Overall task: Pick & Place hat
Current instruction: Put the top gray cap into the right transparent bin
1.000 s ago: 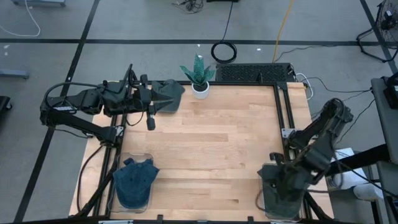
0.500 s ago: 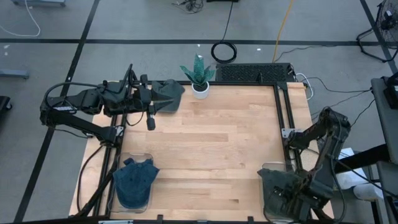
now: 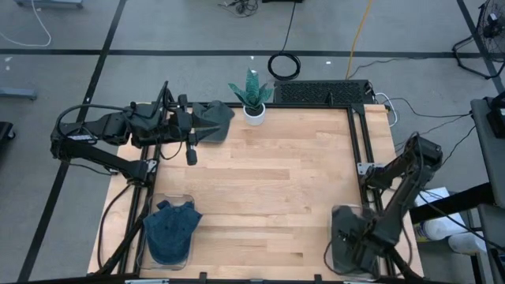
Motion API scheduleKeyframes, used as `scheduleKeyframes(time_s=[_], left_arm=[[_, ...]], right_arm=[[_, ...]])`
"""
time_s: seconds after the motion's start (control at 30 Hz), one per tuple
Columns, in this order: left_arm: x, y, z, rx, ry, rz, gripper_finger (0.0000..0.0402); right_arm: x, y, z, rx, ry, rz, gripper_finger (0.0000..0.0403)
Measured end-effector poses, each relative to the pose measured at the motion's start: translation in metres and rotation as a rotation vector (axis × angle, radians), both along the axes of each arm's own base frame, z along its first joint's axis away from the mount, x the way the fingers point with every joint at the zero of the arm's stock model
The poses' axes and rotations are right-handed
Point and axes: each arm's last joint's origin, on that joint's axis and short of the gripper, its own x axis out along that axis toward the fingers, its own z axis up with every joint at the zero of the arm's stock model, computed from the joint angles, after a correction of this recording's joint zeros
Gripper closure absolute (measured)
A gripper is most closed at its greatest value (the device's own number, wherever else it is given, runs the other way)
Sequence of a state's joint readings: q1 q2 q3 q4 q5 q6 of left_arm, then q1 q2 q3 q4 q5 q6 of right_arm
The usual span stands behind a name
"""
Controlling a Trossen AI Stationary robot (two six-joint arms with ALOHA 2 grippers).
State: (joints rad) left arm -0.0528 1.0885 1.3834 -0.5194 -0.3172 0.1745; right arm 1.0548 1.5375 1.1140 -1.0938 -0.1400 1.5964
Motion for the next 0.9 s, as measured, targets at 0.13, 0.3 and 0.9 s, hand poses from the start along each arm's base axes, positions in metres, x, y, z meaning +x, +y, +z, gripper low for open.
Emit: scheduleKeyframes(time_s=[0.13,0.3,0.9], left_arm=[[0.0,0.0,0.0,0.0,0.0,0.0,0.0339],[0.0,0.0,0.0,0.0,0.0,0.0,0.0339],[0.0,0.0,0.0,0.0,0.0,0.0,0.0339]], right_arm=[[0.002,-0.006,-0.029,0.082,0.018,-0.01,0.0403],[0.002,-0.014,-0.053,0.138,0.041,-0.028,0.0403],[0.003,-0.026,0.045,-0.013,-0.375,0.114,0.0403]])
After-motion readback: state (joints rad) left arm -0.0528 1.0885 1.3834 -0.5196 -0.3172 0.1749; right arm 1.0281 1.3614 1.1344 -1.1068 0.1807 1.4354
